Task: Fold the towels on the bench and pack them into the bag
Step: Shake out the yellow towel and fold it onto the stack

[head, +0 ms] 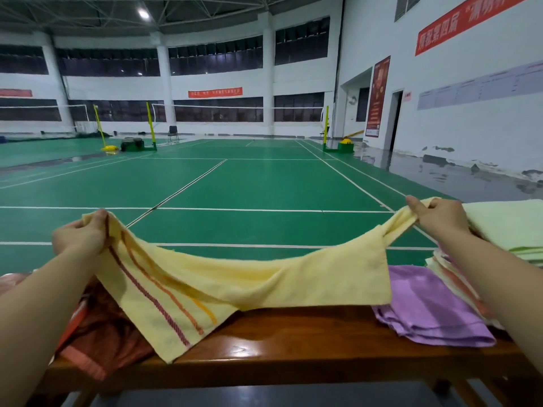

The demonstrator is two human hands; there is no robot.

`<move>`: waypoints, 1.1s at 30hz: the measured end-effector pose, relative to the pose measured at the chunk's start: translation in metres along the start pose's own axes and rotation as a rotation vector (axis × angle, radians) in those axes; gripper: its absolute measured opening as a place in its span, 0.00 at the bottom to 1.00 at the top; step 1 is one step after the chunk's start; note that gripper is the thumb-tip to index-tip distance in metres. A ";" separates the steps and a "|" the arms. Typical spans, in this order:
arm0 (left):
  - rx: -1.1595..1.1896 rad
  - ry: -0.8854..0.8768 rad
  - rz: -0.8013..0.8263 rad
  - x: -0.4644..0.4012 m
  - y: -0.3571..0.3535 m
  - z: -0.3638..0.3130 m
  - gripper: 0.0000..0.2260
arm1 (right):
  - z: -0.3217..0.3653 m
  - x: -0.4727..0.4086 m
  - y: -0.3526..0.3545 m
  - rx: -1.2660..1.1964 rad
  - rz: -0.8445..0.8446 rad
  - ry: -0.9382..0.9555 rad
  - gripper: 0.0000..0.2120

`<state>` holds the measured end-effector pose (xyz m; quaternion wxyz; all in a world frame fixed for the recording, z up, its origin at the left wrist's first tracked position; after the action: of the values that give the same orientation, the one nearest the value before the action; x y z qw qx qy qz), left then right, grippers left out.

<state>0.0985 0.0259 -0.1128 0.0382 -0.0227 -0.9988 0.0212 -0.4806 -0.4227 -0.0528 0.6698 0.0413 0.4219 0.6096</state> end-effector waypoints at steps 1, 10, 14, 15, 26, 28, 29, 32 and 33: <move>-0.009 -0.013 0.019 0.008 -0.007 -0.003 0.29 | 0.004 0.002 -0.008 0.097 0.081 0.016 0.26; -0.095 -0.072 0.145 0.041 -0.051 -0.003 0.25 | 0.034 0.101 -0.112 0.259 0.960 0.364 0.14; -0.133 -0.065 0.169 0.049 -0.060 0.002 0.26 | 0.017 0.155 -0.135 0.195 1.295 0.387 0.12; -0.131 -0.057 0.179 0.050 -0.061 0.004 0.26 | 0.012 0.155 -0.137 0.228 1.277 0.404 0.13; -0.197 0.001 0.256 0.052 -0.058 0.006 0.24 | 0.041 0.073 -0.073 -0.036 0.486 0.132 0.12; -0.197 0.008 0.268 0.053 -0.057 0.006 0.24 | 0.036 0.069 -0.074 -0.344 0.385 -0.106 0.13; -0.192 0.005 0.266 0.054 -0.056 0.005 0.24 | 0.037 0.071 -0.075 -0.525 0.337 -0.225 0.13; -0.146 -0.037 0.265 0.064 -0.055 -0.004 0.20 | 0.048 0.075 -0.073 -0.880 0.155 -0.395 0.10; -0.124 -0.049 0.268 0.068 -0.055 -0.009 0.17 | 0.049 0.073 -0.068 -0.902 0.074 -0.383 0.10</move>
<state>0.0294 -0.0253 -0.0967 0.0091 -0.1578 -0.9868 -0.0352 -0.4045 -0.3554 -0.0971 0.6644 -0.1263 -0.0166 0.7365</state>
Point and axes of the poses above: each hand's wrist, its own x-axis away from the middle knuckle, its own y-axis out of the back of the hand, z = x × y, the point moved 9 cm from there along -x, towards the middle knuckle, and after that the axes turned 9 degrees about y, right-handed, at the moved point
